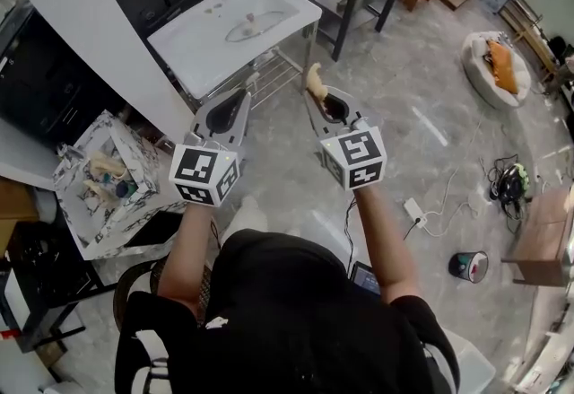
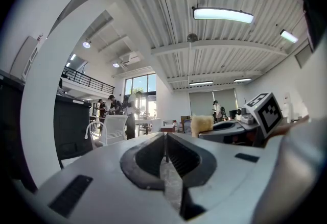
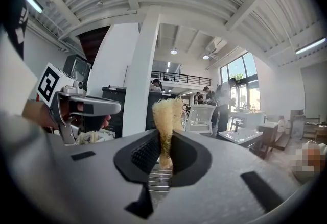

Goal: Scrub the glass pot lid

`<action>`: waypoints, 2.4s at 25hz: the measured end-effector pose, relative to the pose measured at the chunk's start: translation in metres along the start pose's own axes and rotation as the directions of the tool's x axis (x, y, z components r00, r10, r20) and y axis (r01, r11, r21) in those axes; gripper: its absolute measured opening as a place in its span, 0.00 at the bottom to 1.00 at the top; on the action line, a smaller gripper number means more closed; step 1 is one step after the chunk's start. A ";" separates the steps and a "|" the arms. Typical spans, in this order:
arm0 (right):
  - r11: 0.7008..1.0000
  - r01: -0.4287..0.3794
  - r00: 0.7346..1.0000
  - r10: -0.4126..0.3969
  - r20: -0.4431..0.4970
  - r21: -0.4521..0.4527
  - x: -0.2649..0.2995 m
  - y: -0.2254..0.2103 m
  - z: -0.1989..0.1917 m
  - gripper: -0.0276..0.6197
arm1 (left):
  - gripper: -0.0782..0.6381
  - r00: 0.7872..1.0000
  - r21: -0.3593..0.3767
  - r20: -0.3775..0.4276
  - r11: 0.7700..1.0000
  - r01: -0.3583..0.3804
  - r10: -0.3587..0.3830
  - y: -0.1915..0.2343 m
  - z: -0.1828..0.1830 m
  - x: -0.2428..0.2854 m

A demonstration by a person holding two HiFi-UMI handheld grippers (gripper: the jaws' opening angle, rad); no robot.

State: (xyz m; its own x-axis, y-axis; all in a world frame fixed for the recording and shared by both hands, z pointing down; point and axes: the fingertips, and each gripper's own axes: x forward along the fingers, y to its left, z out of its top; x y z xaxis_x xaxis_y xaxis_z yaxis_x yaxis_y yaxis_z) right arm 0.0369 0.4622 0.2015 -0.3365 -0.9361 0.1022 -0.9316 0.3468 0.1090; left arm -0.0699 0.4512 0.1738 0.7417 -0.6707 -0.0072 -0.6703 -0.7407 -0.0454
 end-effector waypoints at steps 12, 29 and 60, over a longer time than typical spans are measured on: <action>1.000 -0.009 1.000 0.009 -0.015 -0.001 0.021 -0.003 -0.007 0.08 | 0.13 1.000 -0.013 0.001 1.000 0.001 -0.001 0.019 -0.006 0.012; 1.000 -0.027 0.997 0.027 -0.078 -0.002 0.147 -0.053 -0.023 0.08 | 0.13 1.000 -0.073 -0.022 0.997 -0.010 0.008 0.116 -0.033 0.110; 1.000 -0.015 0.986 0.017 -0.168 0.012 0.419 -0.103 -0.019 0.08 | 0.13 0.994 -0.171 -0.094 0.985 0.030 -0.047 0.346 -0.069 0.268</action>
State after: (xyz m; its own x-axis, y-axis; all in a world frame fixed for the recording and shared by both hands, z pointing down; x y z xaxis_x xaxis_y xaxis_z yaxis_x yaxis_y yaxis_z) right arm -0.0058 0.0355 0.2521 -0.3240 -0.9071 0.2685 -0.9280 0.3599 0.0961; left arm -0.1049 0.0128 0.2252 0.7664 -0.6361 0.0892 -0.6422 -0.7561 0.1260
